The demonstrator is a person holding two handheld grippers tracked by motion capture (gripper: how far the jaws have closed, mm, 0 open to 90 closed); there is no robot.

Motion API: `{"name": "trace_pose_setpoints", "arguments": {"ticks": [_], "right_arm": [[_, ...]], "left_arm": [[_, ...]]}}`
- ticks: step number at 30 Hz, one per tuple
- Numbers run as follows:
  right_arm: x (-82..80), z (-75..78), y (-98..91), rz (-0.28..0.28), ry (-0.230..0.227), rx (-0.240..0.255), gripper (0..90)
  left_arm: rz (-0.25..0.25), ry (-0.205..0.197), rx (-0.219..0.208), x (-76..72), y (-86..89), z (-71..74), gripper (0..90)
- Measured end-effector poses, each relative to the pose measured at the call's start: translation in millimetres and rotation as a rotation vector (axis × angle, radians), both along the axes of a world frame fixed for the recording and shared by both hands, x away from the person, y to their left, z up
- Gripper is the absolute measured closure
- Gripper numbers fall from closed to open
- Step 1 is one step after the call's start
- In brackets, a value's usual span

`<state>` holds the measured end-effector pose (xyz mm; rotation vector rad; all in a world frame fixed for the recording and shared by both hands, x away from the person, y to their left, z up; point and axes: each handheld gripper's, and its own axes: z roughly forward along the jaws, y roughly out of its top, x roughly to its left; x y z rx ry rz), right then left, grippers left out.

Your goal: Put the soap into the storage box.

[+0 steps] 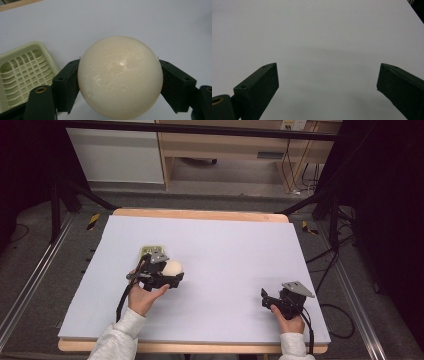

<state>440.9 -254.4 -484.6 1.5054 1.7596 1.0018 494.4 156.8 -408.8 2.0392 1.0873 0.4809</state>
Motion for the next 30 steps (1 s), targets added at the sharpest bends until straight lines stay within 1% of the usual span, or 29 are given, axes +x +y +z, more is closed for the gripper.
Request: {"name": "trace_pose_setpoints", "arguments": {"ticks": [5,7,8,14,17,21,26,30], "right_arm": [[0.2,-0.2,0.2,0.002,0.003,0.000,4.4],[0.2,-0.2,0.3,0.001,0.002,-0.001,4.4],[0.1,-0.1,0.1,0.001,0.001,-0.001,4.4],[0.0,0.1,0.1,0.002,0.000,0.001,4.4],[-0.1,0.2,0.4,0.002,0.000,0.000,4.4],[0.1,0.0,0.2,0.003,0.001,0.000,4.4],[-0.1,0.3,0.0,0.003,-0.002,0.003,4.4],[0.0,0.0,0.4,0.004,0.002,0.001,4.4]], "left_arm": [[0.014,0.002,0.024,4.5,9.7,2.1,24.2],[0.028,0.000,0.017,6.2,13.6,2.7,24.2],[0.031,0.005,0.022,7.6,17.9,3.2,24.2],[0.049,0.006,0.032,10.8,26.0,3.8,24.2],[0.065,0.004,0.032,14.0,30.0,4.5,24.2],[0.079,0.009,0.044,19.4,35.0,5.2,24.2],[0.104,0.008,0.032,25.3,40.8,6.1,24.2],[0.116,0.016,0.037,29.6,45.3,5.2,24.3]]}}
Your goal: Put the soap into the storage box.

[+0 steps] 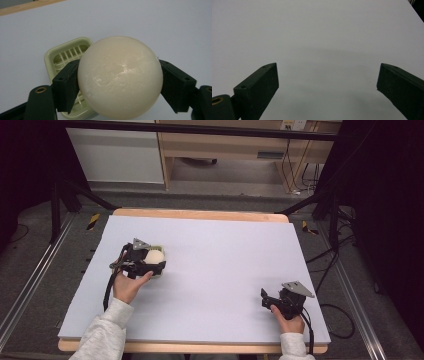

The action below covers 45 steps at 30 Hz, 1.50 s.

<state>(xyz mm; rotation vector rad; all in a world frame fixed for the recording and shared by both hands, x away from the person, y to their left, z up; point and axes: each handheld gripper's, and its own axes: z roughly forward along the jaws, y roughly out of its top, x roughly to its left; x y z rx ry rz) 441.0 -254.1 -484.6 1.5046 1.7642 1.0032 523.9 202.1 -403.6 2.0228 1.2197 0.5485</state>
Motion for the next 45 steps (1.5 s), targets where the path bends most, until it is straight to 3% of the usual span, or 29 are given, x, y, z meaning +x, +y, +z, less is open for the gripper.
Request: {"name": "trace_pose_setpoints", "arguments": {"ticks": [28,45], "right_arm": [[0.1,-0.2,0.2,0.002,0.001,-0.002,4.5],[0.0,-0.2,0.0,0.002,0.002,-0.002,4.4]], "left_arm": [[0.078,0.037,-0.021,30.9,13.3,-18.7,24.3],[0.099,0.071,0.017,44.4,14.4,-33.4,24.2]]}}
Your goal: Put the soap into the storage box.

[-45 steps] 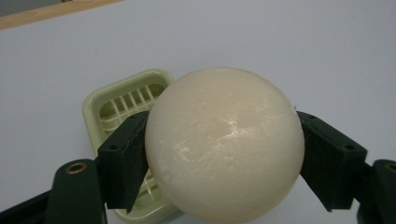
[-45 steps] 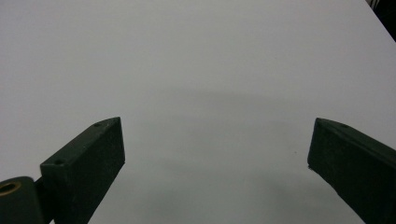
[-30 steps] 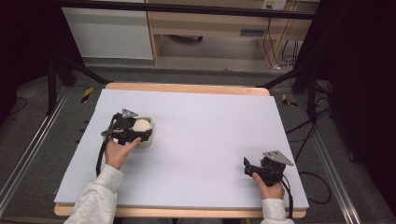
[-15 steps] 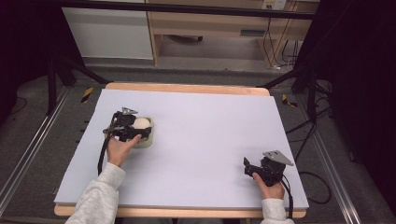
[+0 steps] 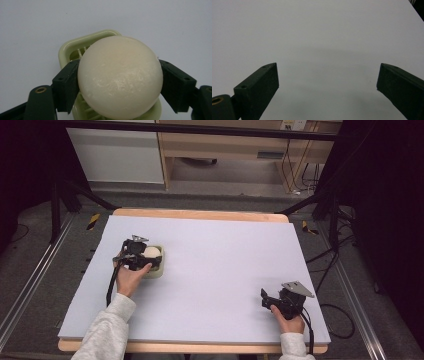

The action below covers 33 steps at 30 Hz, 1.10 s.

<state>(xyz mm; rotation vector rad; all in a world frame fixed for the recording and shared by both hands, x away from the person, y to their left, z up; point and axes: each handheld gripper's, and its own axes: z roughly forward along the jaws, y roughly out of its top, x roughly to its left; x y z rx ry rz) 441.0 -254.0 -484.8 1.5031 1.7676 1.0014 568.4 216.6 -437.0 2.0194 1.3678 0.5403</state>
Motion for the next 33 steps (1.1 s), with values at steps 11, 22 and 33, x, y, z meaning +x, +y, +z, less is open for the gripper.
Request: {"name": "trace_pose_setpoints", "arguments": {"ticks": [11,22,33], "right_arm": [[-0.6,0.6,-0.2,0.001,-0.008,0.003,4.5],[-0.4,0.1,-0.3,0.001,-0.005,0.006,4.5],[-0.3,0.0,-0.3,0.003,-0.004,0.004,4.5]], "left_arm": [[0.015,0.018,0.028,3.8,0.1,-5.5,24.2],[0.020,0.022,0.023,4.6,2.7,-8.6,24.2],[0.021,0.010,0.039,1.4,2.3,-8.3,23.6]]}}
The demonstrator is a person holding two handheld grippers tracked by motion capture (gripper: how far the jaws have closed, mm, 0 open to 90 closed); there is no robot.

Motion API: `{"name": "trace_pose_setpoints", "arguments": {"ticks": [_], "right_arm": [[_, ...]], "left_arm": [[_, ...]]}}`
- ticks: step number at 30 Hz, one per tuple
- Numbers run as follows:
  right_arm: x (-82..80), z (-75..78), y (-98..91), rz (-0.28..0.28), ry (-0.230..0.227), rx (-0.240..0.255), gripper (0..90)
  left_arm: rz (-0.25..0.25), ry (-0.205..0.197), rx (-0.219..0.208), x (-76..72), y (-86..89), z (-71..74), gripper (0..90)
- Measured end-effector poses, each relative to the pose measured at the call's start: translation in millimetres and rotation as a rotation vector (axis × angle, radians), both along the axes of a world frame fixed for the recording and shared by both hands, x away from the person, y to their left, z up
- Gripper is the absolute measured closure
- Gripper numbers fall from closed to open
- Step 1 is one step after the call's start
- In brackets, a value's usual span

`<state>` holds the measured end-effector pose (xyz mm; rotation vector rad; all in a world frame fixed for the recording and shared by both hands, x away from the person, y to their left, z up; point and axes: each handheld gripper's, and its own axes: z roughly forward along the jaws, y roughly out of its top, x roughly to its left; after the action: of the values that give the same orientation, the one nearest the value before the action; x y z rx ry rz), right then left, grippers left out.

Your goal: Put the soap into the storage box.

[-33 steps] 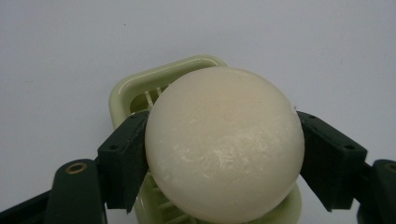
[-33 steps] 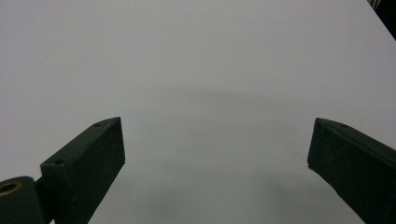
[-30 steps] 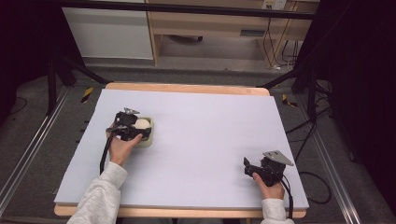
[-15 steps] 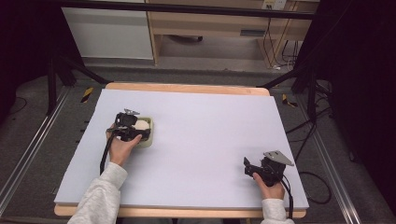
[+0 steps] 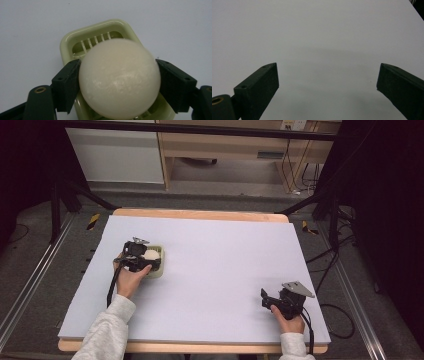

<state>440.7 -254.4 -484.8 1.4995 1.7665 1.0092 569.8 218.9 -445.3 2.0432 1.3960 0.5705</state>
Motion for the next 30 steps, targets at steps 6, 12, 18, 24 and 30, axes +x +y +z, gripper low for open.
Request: {"name": "trace_pose_setpoints", "arguments": {"ticks": [6,12,18,24,30], "right_arm": [[-0.3,0.4,0.3,0.000,-0.001,0.000,4.5],[-0.6,0.9,0.1,-0.003,-0.003,0.002,4.5],[-0.7,1.3,-0.2,-0.004,-0.006,0.001,4.5],[-1.0,1.7,-1.3,-0.008,-0.006,-0.004,4.5],[-1.8,2.7,-2.3,-0.010,-0.007,-0.011,4.5]], "left_arm": [[-0.011,-0.017,-0.017,-5.5,3.3,7.7,22.2],[-0.037,-0.039,-0.049,-16.8,6.0,17.9,21.4],[-0.067,-0.053,-0.068,-33.2,5.3,18.6,20.5],[-0.095,-0.085,-0.085,-51.4,7.5,17.4,23.8],[-0.102,-0.102,-0.133,-69.7,14.7,14.2,26.4]]}}
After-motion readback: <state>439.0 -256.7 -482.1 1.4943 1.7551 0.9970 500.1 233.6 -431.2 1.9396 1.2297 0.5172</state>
